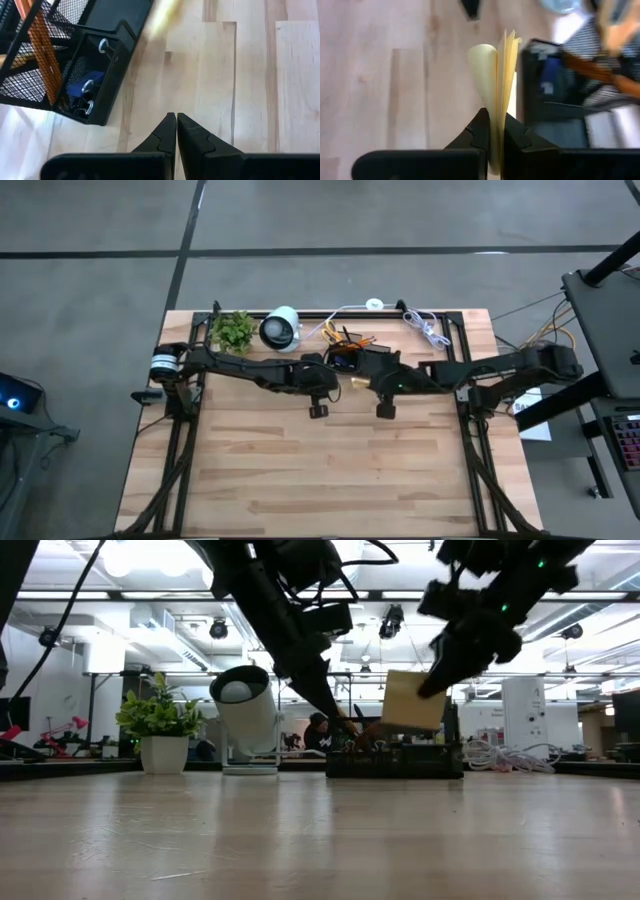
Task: Pick and place office supplies into organizer
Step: Put the notepad into the desk organizer
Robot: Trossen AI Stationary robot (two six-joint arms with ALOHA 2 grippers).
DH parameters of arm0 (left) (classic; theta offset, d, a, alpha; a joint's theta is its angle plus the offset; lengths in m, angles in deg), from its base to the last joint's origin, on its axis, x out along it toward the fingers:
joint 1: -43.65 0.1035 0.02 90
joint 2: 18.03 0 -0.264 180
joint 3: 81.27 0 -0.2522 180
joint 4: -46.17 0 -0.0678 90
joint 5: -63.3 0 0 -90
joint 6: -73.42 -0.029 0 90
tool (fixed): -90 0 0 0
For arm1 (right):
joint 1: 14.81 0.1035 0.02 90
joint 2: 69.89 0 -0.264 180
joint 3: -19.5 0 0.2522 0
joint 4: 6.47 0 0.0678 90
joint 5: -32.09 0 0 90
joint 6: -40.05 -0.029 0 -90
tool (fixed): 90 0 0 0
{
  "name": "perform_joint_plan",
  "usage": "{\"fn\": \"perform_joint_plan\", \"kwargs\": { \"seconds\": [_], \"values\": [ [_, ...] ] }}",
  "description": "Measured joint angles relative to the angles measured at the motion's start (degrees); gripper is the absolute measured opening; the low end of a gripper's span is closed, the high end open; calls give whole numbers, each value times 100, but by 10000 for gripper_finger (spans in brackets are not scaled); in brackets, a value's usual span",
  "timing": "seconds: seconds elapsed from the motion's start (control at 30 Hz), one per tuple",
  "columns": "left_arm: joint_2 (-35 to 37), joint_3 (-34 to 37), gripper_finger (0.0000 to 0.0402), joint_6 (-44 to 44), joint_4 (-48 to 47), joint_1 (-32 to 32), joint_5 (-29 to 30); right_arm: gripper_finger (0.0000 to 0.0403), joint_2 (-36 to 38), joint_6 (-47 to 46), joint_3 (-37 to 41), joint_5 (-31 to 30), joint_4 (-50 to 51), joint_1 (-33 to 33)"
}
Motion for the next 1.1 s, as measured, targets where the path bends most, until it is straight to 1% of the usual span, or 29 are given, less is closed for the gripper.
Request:
{"fn": "perform_joint_plan", "kwargs": {
  "seconds": [0.1,0.2,0.3,0.37,0.57,0.8,0.9,1.1],
  "values": [
    [52,37,0,3,14,0,7,9,306,53,-4,-277,247,-16],
    [115,72,0,31,17,0,27,9,442,341,-4,-631,380,-59],
    [204,84,0,136,34,0,78,9,417,539,9,-665,424,-191],
    [295,93,0,149,14,0,128,9,281,637,40,-694,445,-296],
    [642,195,0,246,-41,0,297,9,-248,1123,81,-1247,382,-565],
    [991,216,0,301,-340,2,448,9,-742,1617,81,-1352,26,-888],
    [1101,217,0,301,-373,0,460,9,-816,1737,79,-1570,-34,-1000],
    [1221,257,0,305,-438,1,503,9,-786,1980,74,-1590,-309,-1187]
  ]
}}
